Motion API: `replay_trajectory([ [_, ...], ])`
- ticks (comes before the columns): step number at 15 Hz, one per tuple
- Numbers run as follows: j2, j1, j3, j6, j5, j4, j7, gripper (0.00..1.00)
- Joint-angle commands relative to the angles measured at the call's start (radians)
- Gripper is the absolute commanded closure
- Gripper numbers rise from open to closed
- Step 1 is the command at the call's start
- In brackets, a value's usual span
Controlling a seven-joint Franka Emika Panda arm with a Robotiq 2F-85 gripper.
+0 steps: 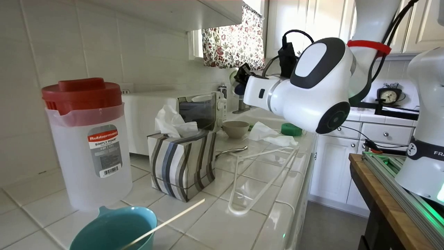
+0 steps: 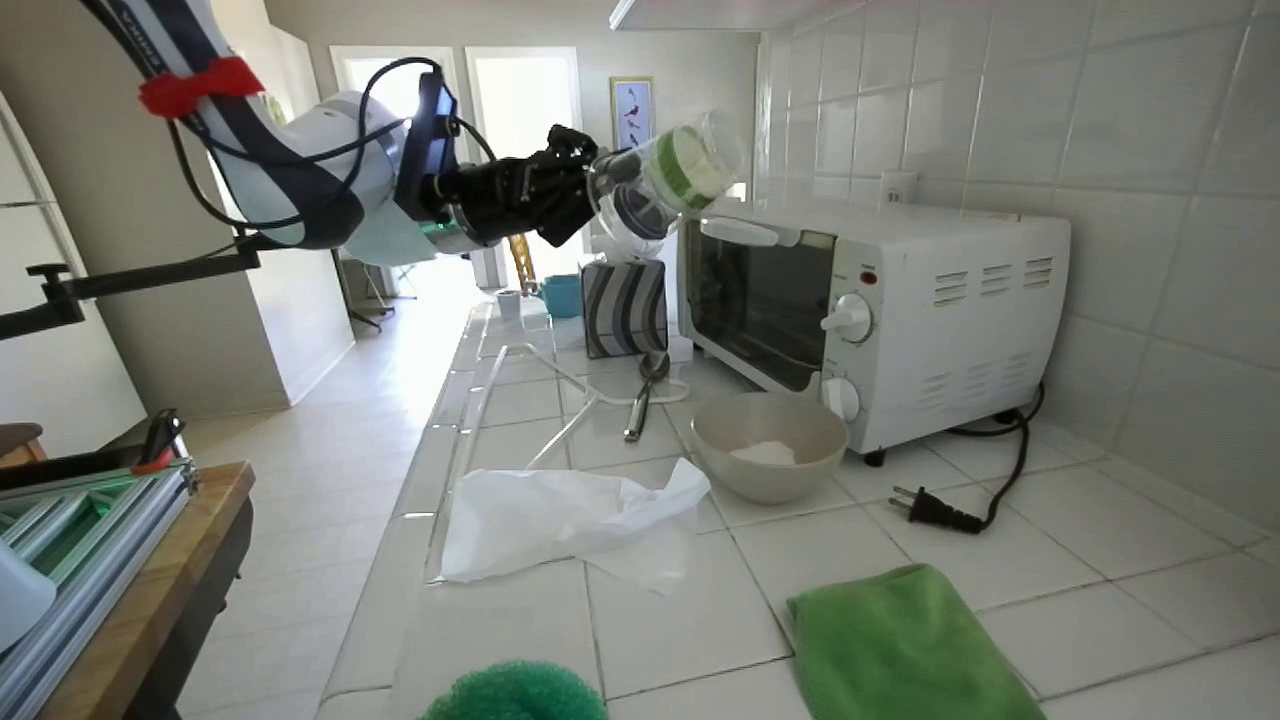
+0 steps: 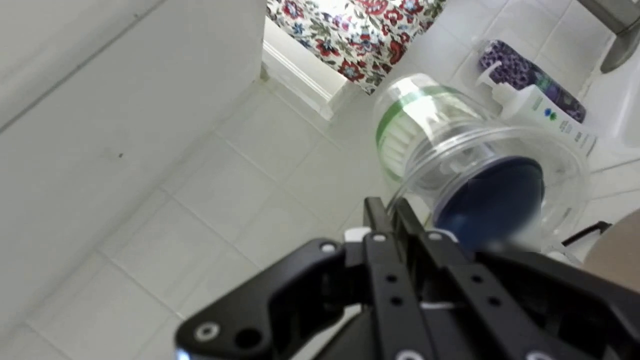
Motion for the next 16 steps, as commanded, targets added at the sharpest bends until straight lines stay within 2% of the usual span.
replay_trajectory([
  [1,0.019,0.022,-0.018,-0.155,-0.05,-0.001,-0.025,0.98],
  [3,0.04,0.026,-0.022,-0.257,-0.11,-0.006,-0.024,0.98],
  [4,0.021,0.013,-0.009,-0.165,-0.066,-0.004,-0.047,0.98],
  [5,0.045,0.017,-0.011,-0.211,-0.068,0.002,-0.036,0.98],
  [7,0.036,0.006,-0.003,-0.122,-0.039,-0.002,-0.056,0.98],
  [9,0.082,0.026,-0.019,-0.266,-0.067,0.009,-0.045,0.98],
  [10,0.055,0.006,-0.006,-0.162,-0.029,0.009,-0.063,0.98],
  [11,0.077,0.022,-0.018,-0.268,-0.061,0.009,-0.06,0.98],
  [13,0.035,0.001,0.001,-0.128,-0.011,0.007,-0.074,0.98],
  [14,0.046,0.006,-0.003,-0.149,-0.009,0.013,-0.067,0.98],
  [16,0.03,-0.002,-0.001,-0.081,0.031,0.023,-0.062,0.98],
])
